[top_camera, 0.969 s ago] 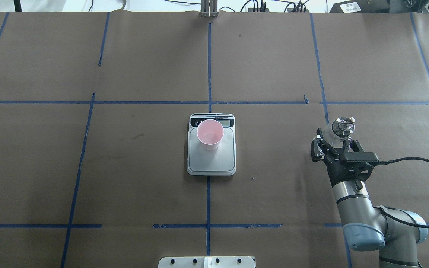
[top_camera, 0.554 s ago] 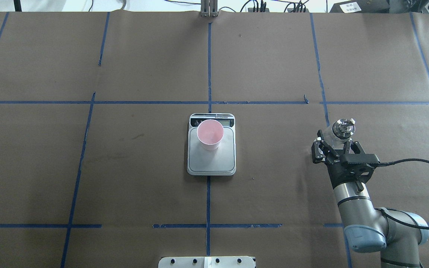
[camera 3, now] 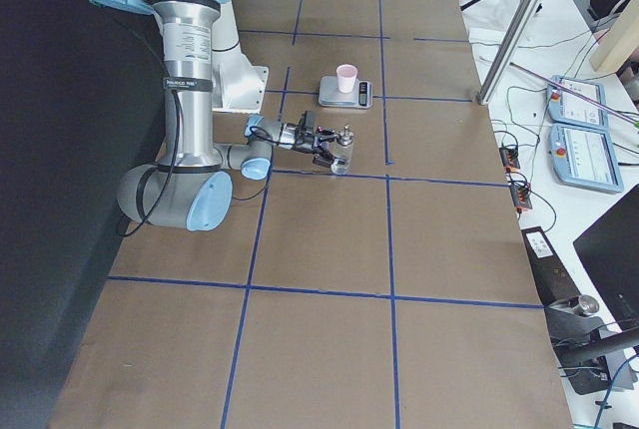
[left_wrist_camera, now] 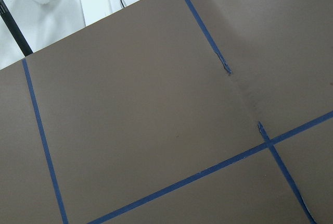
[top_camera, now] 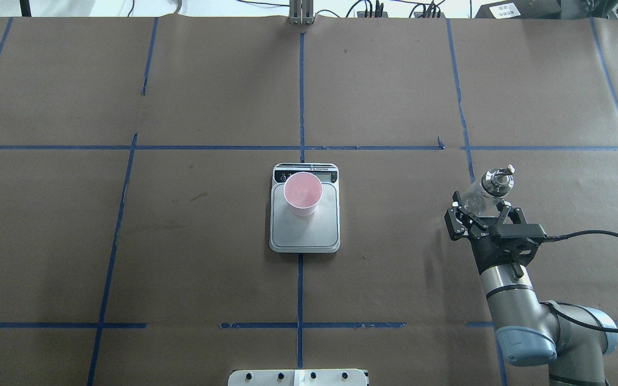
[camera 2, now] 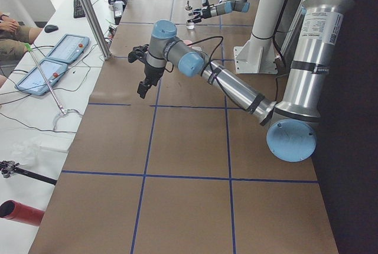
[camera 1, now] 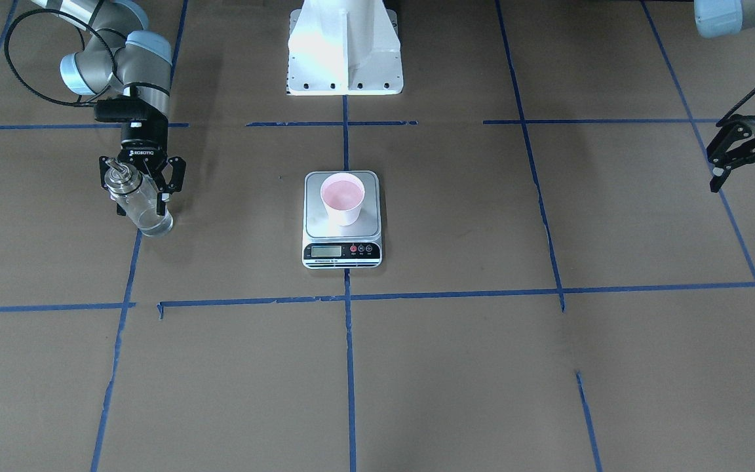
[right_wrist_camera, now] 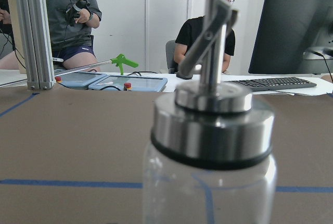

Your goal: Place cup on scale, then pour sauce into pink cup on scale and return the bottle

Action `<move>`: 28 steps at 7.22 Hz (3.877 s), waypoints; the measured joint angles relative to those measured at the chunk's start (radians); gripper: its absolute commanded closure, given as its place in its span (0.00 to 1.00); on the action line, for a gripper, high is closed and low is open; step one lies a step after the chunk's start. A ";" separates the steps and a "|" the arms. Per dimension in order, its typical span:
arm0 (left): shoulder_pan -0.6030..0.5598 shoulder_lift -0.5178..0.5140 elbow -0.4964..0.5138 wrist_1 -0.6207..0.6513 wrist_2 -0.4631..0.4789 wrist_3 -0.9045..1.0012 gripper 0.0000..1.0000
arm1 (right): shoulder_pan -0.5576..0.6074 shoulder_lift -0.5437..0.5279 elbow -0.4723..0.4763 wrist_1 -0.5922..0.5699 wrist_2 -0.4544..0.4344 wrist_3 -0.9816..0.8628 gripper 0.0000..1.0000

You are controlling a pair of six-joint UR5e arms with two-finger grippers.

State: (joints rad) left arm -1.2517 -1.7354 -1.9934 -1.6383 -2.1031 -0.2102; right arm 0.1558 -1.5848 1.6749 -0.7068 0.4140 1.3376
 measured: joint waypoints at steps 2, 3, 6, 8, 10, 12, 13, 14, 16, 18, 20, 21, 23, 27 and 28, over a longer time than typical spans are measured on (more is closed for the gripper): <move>0.000 -0.001 0.001 0.000 0.000 0.000 0.01 | -0.014 -0.010 0.003 0.002 -0.005 0.000 0.00; 0.000 -0.001 0.000 0.000 0.000 0.000 0.01 | -0.025 -0.024 0.008 0.004 -0.011 0.000 0.00; -0.002 0.002 -0.004 0.001 -0.001 0.000 0.01 | -0.098 -0.066 0.037 0.008 -0.064 0.002 0.00; -0.004 0.007 -0.009 0.000 -0.001 0.000 0.01 | -0.152 -0.122 0.058 0.062 -0.095 0.003 0.00; -0.005 0.010 -0.012 0.001 -0.001 0.000 0.01 | -0.225 -0.213 0.062 0.189 -0.120 0.003 0.00; -0.005 0.011 -0.013 0.002 -0.002 0.000 0.01 | -0.271 -0.345 0.051 0.338 -0.121 0.002 0.00; -0.005 0.011 -0.013 0.002 -0.001 0.000 0.01 | -0.277 -0.395 0.032 0.409 -0.113 0.001 0.00; -0.005 0.011 -0.011 0.002 -0.001 0.001 0.01 | -0.276 -0.426 0.013 0.468 -0.098 0.000 0.00; -0.005 0.013 0.000 0.001 -0.001 0.008 0.01 | -0.258 -0.453 -0.002 0.525 -0.050 -0.006 0.00; -0.007 0.015 0.016 0.000 -0.001 0.034 0.01 | -0.183 -0.464 -0.003 0.552 0.056 -0.037 0.00; -0.020 0.016 0.040 0.000 -0.002 0.064 0.01 | -0.062 -0.467 -0.003 0.559 0.194 -0.116 0.00; -0.033 0.016 0.057 -0.001 -0.004 0.087 0.01 | 0.023 -0.466 -0.001 0.564 0.294 -0.174 0.00; -0.089 0.016 0.100 0.000 -0.029 0.158 0.01 | 0.252 -0.459 0.001 0.584 0.584 -0.310 0.00; -0.231 0.016 0.230 0.013 -0.079 0.334 0.01 | 0.939 -0.369 0.005 0.413 1.393 -0.677 0.00; -0.266 0.014 0.250 0.048 -0.102 0.347 0.01 | 1.126 -0.332 0.009 0.280 1.578 -0.826 0.00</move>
State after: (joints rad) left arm -1.5175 -1.7213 -1.7435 -1.5903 -2.2052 0.1365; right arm 1.2815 -1.9173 1.6838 -0.4264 1.9922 0.5115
